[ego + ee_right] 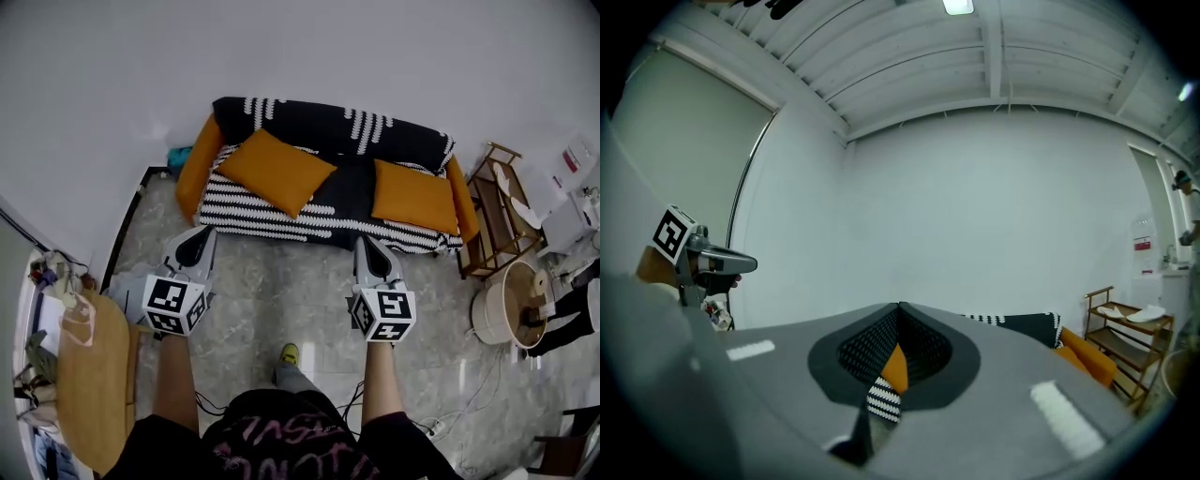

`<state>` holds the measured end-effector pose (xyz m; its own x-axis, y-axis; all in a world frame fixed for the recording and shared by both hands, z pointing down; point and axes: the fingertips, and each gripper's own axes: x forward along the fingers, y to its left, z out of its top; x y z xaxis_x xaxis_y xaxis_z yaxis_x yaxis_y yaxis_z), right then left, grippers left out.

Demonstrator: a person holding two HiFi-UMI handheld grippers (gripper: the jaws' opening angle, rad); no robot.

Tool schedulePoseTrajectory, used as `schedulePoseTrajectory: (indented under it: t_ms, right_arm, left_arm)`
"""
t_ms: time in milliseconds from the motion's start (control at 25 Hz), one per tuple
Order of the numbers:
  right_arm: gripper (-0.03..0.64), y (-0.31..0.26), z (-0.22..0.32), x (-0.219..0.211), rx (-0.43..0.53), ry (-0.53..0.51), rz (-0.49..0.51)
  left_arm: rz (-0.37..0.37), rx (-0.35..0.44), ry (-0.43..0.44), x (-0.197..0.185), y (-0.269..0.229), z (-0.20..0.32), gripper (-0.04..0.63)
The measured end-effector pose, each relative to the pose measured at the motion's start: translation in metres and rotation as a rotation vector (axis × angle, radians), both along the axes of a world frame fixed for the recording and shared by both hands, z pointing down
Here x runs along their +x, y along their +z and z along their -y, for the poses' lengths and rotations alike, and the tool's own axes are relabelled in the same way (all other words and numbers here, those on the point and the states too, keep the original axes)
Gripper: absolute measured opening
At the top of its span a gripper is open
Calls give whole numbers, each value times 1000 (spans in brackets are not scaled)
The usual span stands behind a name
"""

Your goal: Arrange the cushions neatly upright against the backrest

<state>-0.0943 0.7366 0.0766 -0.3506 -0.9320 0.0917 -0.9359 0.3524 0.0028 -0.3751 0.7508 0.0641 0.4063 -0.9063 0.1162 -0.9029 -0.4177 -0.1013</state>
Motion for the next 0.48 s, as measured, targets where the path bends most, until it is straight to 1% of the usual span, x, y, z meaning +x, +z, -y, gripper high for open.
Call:
schedulePoseTrajectory:
  t_ms: [240, 480]
  right_arm:
    - [9, 5, 87, 13, -15, -28, -7]
    - [9, 9, 145, 18, -16, -47, 18]
  left_arm:
    - [23, -18, -18, 16, 3, 80, 5]
    - [38, -21, -30, 25, 3, 134, 5]
